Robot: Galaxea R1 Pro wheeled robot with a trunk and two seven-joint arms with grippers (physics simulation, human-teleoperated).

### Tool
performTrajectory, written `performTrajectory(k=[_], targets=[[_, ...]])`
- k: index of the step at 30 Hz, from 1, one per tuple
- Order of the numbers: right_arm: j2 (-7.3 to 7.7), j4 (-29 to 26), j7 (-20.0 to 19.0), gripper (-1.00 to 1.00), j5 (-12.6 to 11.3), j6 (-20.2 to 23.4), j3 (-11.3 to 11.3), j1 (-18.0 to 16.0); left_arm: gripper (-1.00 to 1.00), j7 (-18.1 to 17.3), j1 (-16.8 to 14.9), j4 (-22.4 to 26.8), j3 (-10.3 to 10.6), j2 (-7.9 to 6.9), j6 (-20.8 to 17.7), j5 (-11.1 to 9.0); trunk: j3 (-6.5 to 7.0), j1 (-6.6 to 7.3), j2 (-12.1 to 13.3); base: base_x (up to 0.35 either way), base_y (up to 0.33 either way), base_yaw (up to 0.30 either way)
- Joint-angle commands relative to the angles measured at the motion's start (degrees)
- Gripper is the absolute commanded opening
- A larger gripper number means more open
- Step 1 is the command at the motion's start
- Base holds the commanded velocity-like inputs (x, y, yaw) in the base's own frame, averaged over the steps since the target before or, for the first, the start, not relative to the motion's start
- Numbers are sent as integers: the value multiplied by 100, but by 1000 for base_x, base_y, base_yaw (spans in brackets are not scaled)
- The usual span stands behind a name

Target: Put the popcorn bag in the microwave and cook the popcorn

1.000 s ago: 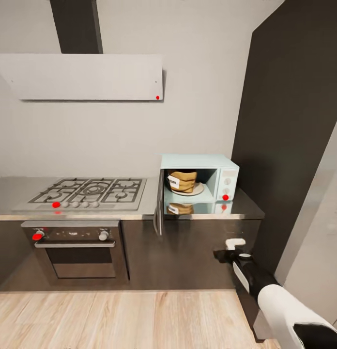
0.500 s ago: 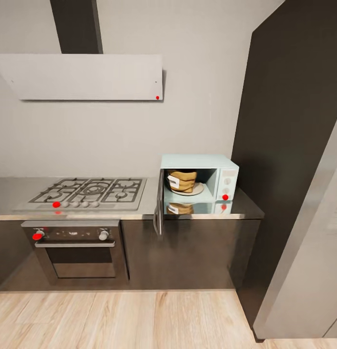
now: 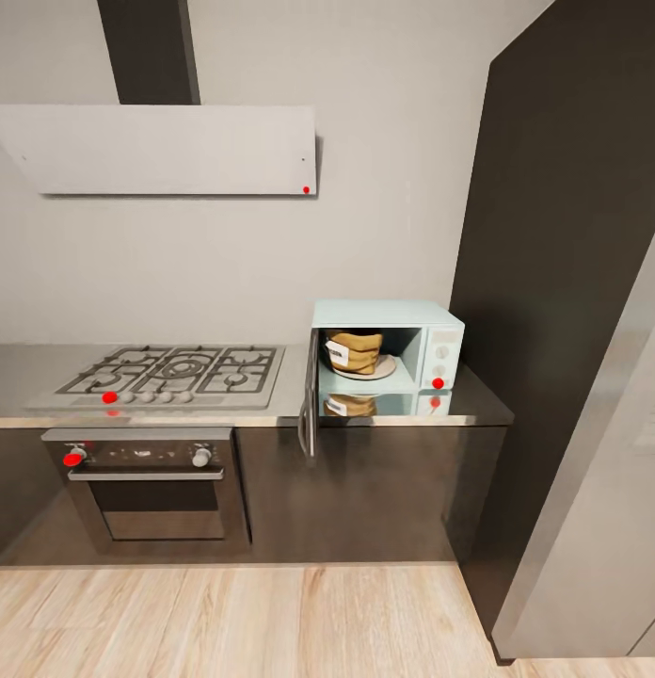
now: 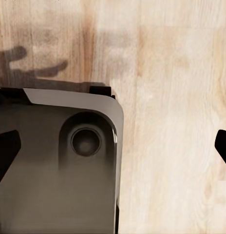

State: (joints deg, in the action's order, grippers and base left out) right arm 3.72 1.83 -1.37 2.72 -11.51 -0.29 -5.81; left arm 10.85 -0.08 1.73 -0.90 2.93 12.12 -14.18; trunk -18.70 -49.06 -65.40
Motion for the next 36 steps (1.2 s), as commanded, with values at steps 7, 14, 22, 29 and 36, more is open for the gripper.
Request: performTrajectory(k=[7, 14, 22, 29, 36], targets=[[46, 15, -12, 100, 27, -40, -10, -8, 100, 14, -1, 7, 5, 15, 15, 19, -6, 0, -4, 0, 0, 0], [40, 11, -12, 100, 27, -36, -15, -8, 100, 3, -5, 1964, 20, -122, -963, 87, -6, 0, -4, 0, 0, 0], [37, 11, -13, 100, 49, -27, -7, -8, 100, -678, -255, 4852, 6, -563, -2939, 13, -6, 0, -4, 0, 0, 0], [28, 11, -18, 100, 79, -27, -7, -8, 100, -924, -1935, 5243, 2, -578, -3039, -117, -6, 0, -4, 0, 0, 0], [24, 11, -87, 100, 112, -27, 9, -8, 100, -2877, -2915, 6319, 3, -601, -3620, -1245, -6, 0, -4, 0, 0, 0]])
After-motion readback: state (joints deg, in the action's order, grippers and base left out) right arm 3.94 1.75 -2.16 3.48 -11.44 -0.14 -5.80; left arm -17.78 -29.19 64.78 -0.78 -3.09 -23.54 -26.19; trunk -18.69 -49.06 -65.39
